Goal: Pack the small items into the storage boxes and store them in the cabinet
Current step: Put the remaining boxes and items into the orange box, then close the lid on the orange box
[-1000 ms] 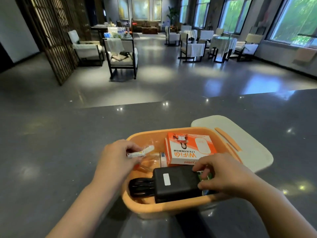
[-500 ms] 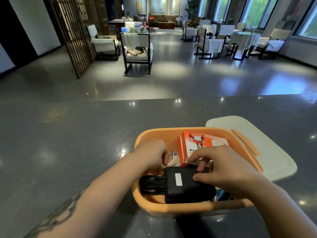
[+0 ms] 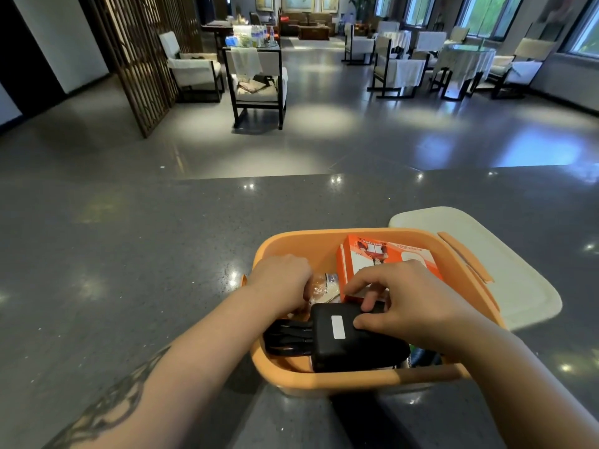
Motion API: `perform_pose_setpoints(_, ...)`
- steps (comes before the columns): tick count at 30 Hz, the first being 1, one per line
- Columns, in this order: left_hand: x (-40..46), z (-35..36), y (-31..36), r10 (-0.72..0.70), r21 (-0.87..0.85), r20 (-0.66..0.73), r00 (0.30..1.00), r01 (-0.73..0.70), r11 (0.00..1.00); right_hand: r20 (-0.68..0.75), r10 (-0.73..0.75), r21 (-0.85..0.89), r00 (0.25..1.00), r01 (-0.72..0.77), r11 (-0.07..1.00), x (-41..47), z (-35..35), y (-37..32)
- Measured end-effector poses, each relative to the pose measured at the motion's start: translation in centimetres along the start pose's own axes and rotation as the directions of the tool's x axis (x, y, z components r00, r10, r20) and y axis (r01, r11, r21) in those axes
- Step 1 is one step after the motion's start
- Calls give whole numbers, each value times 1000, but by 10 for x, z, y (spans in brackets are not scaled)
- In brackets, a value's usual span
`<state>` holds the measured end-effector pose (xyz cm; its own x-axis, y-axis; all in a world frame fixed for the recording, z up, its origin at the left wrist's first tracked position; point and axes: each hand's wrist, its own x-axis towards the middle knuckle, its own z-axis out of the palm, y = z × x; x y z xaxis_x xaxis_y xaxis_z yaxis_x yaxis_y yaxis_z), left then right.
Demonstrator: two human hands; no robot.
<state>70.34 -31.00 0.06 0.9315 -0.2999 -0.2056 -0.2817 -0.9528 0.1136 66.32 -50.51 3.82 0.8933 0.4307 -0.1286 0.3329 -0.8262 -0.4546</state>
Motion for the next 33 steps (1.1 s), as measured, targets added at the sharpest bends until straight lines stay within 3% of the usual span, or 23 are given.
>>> perform_pose_setpoints(5,0,1,-1,18,-53,-52,999,-21,998,1,-9,-5,1000,9,1000,-4,1,-1)
perform_pose_setpoints(12,-19,-16,1,-27,-222,-251,968,-30,975,-34,-24,-23,999,23,999,-8,-3,-1)
perform_pose_setpoints(18,-34,-57,35,20,-199,-461,887,-126,972,-207,16,-53,978,-27,998,-31,-27,15)
perform_pose_setpoints(24,-9,-54,102,132,-320,-430,893,-288,903,-311,222,-3,924,-234,972,-67,-49,69)
perform_pose_setpoints(33,63,-40,153,111,-319,-443,890,-273,908,-350,382,69,856,-383,921,-62,-65,161)
